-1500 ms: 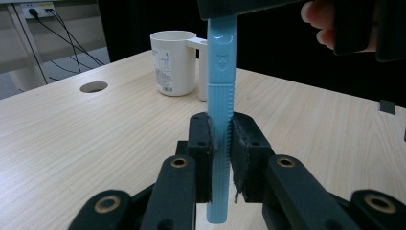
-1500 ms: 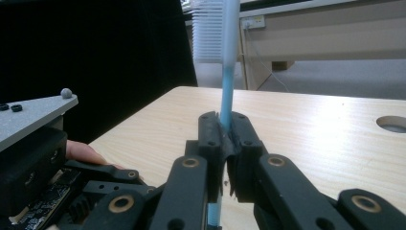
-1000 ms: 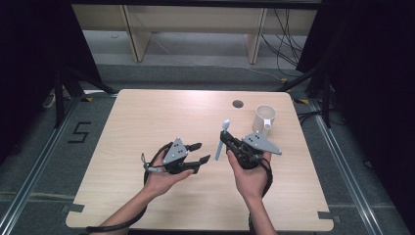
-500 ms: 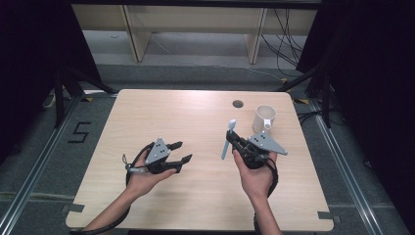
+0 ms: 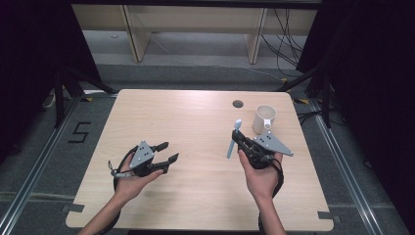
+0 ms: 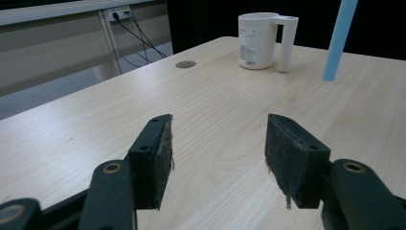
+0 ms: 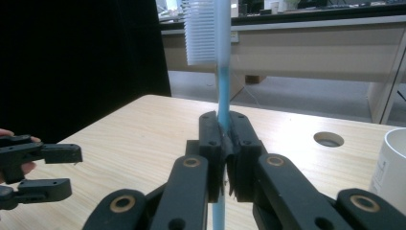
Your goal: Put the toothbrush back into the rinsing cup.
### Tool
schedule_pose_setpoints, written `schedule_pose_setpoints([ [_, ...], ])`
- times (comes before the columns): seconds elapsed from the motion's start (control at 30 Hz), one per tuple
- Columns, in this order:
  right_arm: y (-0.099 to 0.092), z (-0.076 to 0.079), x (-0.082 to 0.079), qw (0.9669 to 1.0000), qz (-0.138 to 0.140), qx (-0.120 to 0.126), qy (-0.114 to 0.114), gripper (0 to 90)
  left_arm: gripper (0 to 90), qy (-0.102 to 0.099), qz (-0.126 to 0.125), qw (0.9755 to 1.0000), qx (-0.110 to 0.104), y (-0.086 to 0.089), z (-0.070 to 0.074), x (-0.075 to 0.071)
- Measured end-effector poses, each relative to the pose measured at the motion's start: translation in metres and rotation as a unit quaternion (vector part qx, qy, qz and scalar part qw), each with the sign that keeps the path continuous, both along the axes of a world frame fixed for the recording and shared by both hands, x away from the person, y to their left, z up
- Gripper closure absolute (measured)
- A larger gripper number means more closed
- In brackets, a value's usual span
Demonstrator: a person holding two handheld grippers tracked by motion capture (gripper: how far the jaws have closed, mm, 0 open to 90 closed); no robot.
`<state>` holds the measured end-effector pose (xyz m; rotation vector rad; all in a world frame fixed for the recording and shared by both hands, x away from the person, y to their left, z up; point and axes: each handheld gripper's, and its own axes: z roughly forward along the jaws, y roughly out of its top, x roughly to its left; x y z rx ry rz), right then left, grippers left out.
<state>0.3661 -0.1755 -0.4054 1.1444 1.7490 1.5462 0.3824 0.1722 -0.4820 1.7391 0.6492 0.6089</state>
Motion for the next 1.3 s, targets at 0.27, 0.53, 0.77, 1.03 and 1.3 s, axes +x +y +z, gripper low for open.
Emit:
schedule_pose_setpoints([
  [0.27, -0.002, -0.002, 0.001, 0.9998, -0.008, -0.014, -0.006, 86.2, 39.9, 0.007, 0.014, 0.9999, -0.007, 0.014, -0.013, -0.006],
  [0.53, -0.008, -0.001, 0.0, 0.9995, -0.026, -0.017, -0.009, 86.2, 38.7, 0.003, 0.039, 0.9989, -0.025, 0.025, -0.017, -0.01],
  [0.77, -0.018, 0.004, -0.001, 0.9991, -0.035, -0.021, -0.011, 86.2, 38.2, -0.004, 0.05, 0.9984, -0.025, 0.032, -0.021, -0.011],
  [1.03, -0.028, 0.007, 0.001, 0.9983, -0.05, -0.026, -0.013, 86.2, 37.1, 0.004, 0.066, 0.9973, -0.033, 0.037, -0.026, -0.012],
  [1.3, -0.036, 0.008, 0.003, 0.9977, -0.063, -0.025, -0.008, 86.2, 36.9, 0.0, 0.064, 0.9974, -0.031, 0.036, -0.026, -0.012],
])
